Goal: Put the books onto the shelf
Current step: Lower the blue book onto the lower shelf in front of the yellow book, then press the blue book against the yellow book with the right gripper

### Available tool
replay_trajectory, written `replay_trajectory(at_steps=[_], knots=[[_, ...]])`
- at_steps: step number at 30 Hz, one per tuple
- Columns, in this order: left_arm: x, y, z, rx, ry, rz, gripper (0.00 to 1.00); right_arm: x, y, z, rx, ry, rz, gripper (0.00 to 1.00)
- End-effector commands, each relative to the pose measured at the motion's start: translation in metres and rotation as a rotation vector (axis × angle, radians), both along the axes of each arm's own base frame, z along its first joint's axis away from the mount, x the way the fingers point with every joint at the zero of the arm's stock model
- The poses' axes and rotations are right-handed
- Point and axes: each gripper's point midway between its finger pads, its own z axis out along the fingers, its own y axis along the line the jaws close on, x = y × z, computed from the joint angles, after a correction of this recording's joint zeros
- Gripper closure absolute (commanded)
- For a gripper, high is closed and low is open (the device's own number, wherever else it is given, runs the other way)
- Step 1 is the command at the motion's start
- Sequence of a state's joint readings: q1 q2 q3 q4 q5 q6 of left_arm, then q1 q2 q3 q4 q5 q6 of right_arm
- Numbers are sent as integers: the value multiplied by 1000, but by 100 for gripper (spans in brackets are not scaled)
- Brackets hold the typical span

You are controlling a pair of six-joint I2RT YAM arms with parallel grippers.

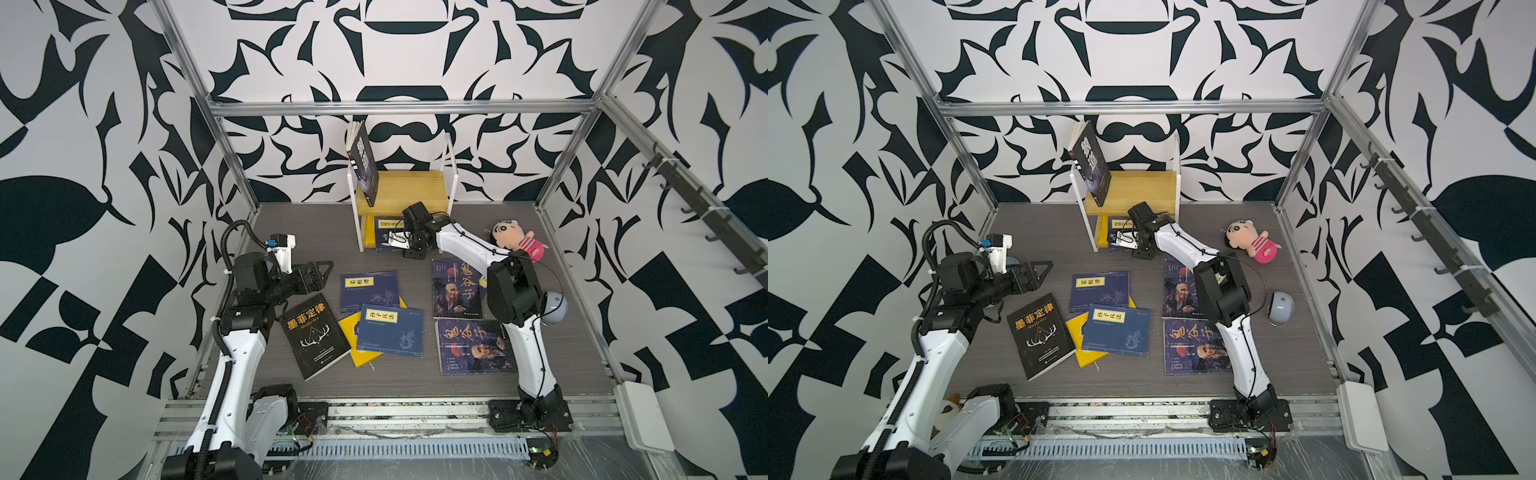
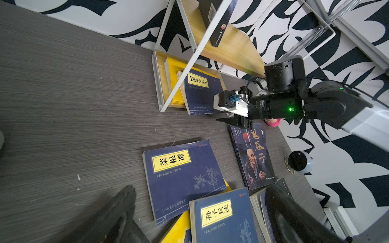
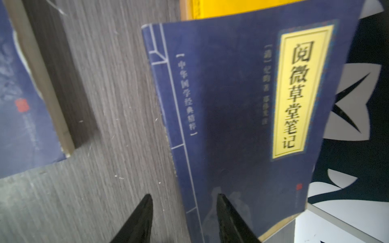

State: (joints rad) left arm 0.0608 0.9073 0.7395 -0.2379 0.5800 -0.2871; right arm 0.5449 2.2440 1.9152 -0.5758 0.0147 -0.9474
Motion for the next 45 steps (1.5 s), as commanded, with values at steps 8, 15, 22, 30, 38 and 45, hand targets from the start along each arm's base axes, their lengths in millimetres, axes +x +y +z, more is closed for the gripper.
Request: replay_trajectory(at_steps=[8,15,22,30,38,45], knots=[[1,0,7,15,-5,-2,0,22,15,24,74,-81,-37,62],[1,1,7,17,-9,-1,1,31,19,35,108,-119,-52,68],[0,1,7,18,-15,-1,1,34,21,38,120,-129,-67,73],[0,1,7,18,-16,0,1,31,26,30,130,-104,-61,70],[0,0,5,16,-14,-4,0,23,31,19,133,-52,-31,54],[0,0,4,16,-14,-3,0,25,31,12,129,-44,-35,54]])
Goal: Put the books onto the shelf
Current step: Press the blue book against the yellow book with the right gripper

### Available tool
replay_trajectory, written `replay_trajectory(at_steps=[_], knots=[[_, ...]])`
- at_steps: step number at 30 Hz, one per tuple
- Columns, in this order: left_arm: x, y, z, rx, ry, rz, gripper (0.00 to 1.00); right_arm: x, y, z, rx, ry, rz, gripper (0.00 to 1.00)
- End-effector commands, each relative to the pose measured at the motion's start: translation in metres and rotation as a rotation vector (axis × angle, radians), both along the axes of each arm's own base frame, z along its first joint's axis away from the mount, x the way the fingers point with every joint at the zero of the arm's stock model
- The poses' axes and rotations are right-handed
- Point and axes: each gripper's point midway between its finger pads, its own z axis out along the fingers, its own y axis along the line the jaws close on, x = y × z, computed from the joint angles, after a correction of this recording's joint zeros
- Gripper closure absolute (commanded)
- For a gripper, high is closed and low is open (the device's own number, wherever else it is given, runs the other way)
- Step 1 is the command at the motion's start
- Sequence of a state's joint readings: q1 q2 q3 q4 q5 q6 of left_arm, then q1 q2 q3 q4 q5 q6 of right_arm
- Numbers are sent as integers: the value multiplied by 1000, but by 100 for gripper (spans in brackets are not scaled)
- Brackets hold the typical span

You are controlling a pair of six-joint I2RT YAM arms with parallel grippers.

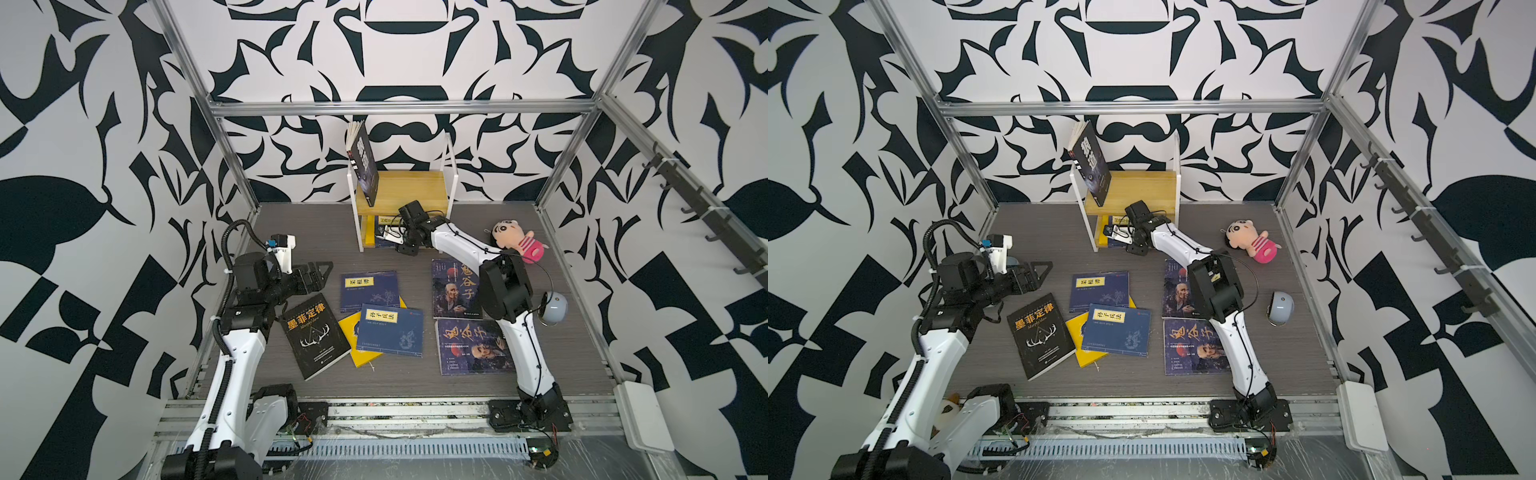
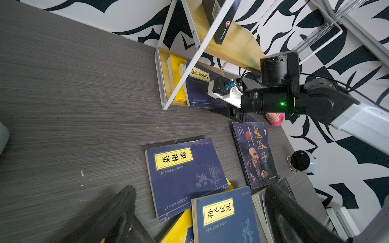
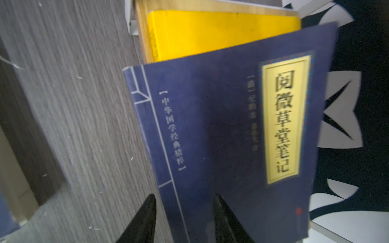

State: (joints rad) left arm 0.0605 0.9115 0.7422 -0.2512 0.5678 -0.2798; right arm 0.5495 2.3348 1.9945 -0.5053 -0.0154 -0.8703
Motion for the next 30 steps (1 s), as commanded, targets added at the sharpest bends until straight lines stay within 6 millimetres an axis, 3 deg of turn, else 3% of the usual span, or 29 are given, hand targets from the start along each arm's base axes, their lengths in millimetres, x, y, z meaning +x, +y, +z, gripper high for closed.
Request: replay_trajectory(at_steps=[1,7,30], knots=[[0,-1,7,7,-26,-9,1,5,9,22,40,-33,2,56],[0,-1,6,6,-24,-10,0,8,11,26,56,-42,-5,70],[-1,-1,6,4,-27,-10,0,2,28,13,90,-7,13,80]])
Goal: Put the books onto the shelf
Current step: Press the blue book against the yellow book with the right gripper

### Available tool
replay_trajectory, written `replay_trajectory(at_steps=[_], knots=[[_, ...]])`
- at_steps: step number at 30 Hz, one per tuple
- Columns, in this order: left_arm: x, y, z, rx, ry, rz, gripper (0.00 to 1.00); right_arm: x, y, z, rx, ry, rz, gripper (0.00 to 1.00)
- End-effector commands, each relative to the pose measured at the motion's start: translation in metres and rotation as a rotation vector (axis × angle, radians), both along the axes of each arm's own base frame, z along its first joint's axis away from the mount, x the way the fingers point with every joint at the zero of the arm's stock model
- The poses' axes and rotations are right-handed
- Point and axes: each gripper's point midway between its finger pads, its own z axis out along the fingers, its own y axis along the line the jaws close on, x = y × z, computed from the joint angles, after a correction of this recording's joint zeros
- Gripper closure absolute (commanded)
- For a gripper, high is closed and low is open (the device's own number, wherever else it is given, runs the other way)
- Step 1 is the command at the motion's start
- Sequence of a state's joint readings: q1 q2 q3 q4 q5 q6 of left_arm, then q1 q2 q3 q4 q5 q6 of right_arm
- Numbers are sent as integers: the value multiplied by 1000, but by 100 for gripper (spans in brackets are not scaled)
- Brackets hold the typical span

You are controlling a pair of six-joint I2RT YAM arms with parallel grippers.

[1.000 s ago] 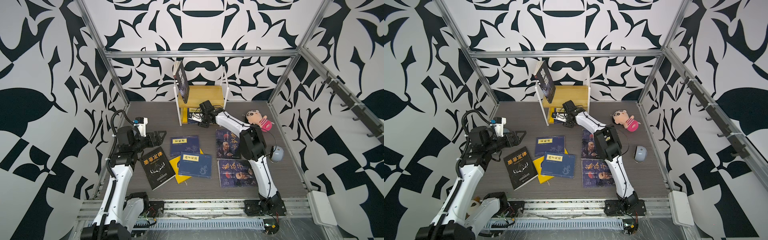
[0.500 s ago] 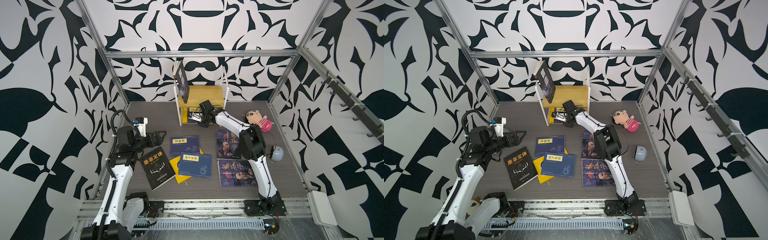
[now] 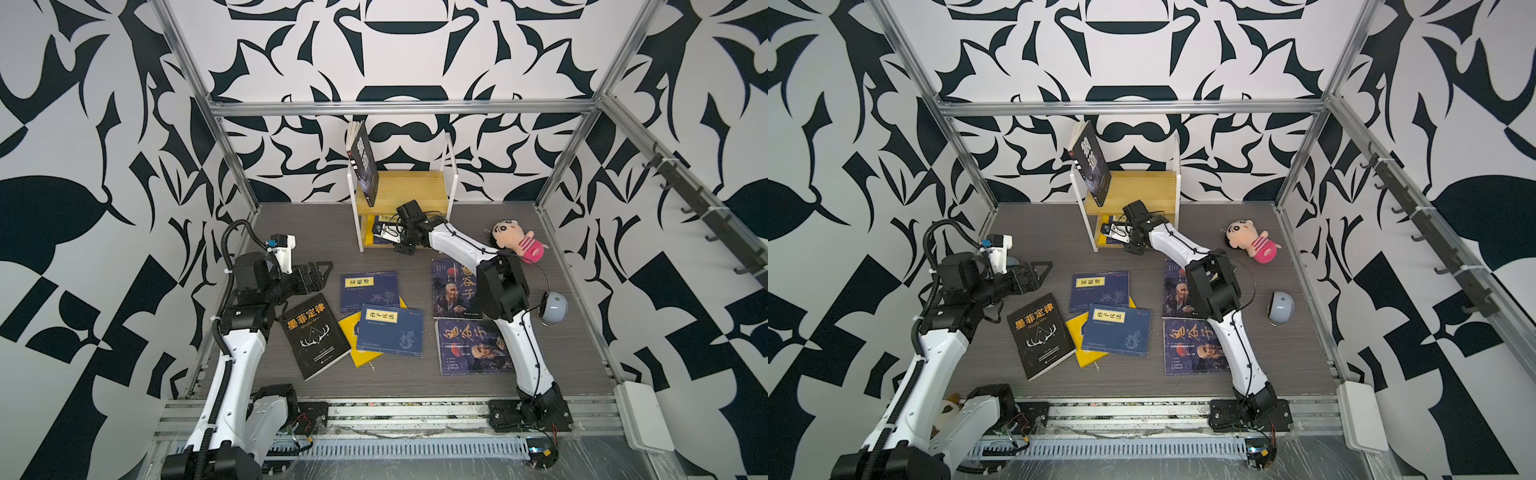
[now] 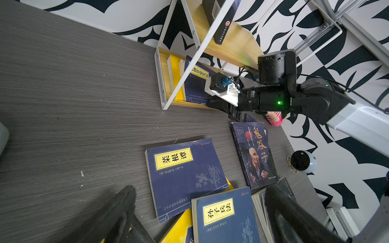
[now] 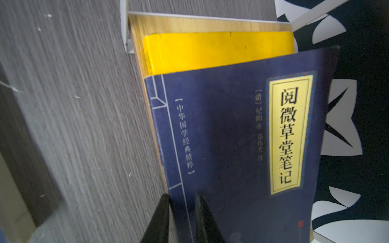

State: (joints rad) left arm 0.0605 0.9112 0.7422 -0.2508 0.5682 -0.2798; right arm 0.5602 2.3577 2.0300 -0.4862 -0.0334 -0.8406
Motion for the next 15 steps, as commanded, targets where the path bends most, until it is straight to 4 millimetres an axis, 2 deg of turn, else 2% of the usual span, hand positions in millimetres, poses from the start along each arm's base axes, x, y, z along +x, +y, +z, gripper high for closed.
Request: replay_trajectory(at_steps=[1,7,15], knots=[[-1,-1,6,4,-27,-12,1,-3,15,9,52,5,17,81],[-1,0,5,6,-26,-8,1,-9,19,-1,42,22,36,81],[0,0,6,7,-27,-8,0,-5,16,17,42,-19,37,86]])
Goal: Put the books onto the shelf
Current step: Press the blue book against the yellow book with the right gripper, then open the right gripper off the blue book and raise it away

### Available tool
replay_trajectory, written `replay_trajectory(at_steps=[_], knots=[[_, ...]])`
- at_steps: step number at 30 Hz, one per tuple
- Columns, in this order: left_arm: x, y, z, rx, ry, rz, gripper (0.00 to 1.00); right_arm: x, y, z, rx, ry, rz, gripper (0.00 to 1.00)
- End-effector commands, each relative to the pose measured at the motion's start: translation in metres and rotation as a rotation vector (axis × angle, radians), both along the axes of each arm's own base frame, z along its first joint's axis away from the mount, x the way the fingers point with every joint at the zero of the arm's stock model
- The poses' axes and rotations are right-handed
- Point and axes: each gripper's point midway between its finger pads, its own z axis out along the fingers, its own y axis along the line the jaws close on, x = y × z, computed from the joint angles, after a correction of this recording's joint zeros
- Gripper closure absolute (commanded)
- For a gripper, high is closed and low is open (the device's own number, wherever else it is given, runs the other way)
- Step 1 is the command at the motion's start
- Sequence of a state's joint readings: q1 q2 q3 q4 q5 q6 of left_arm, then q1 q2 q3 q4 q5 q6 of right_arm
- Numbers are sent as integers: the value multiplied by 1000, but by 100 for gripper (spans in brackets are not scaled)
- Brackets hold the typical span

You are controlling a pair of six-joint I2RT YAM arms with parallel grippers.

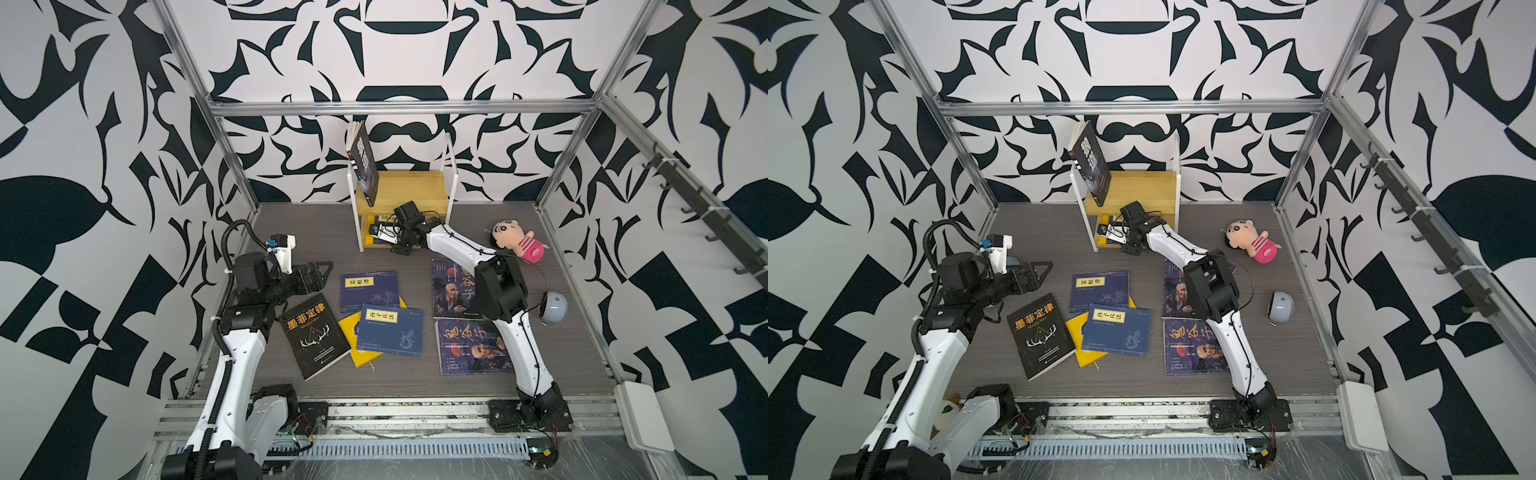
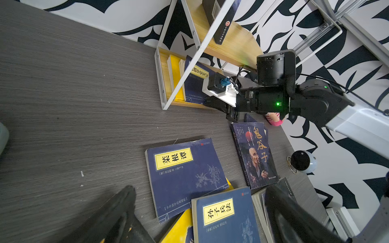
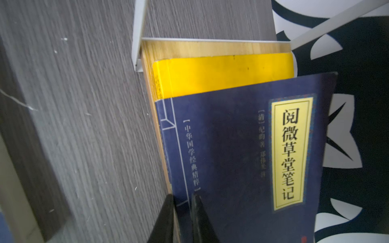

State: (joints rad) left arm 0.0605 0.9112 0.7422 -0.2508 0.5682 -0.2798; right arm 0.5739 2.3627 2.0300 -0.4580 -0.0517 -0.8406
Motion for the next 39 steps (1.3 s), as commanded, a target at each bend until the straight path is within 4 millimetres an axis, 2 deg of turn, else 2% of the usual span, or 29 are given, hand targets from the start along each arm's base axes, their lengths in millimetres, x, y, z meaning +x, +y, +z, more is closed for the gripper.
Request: replay_trajectory(at_steps=[1,7,12,17,22,26,39], knots=[[0,-1,6,5,-27,-9,1,-3,4,19,19,-13,10,86],[0,-1,6,3,-26,-11,1,-4,-2,37,22,-51,11,90],[-1,-2,6,3,-26,-13,1,-3,-3,35,14,-55,9,88],[-1,-2,6,3,-27,-14,1,-5,-8,35,-14,-66,14,74],[-1,-2,6,1,-24,-14,0,-4,-21,43,-44,-107,9,66],[-1,-3,6,-4,-25,-16,0,-1,-29,44,-48,-111,-11,68],[-1,-3,5,-3,-26,-17,0,12,-34,31,-67,-111,-47,76]])
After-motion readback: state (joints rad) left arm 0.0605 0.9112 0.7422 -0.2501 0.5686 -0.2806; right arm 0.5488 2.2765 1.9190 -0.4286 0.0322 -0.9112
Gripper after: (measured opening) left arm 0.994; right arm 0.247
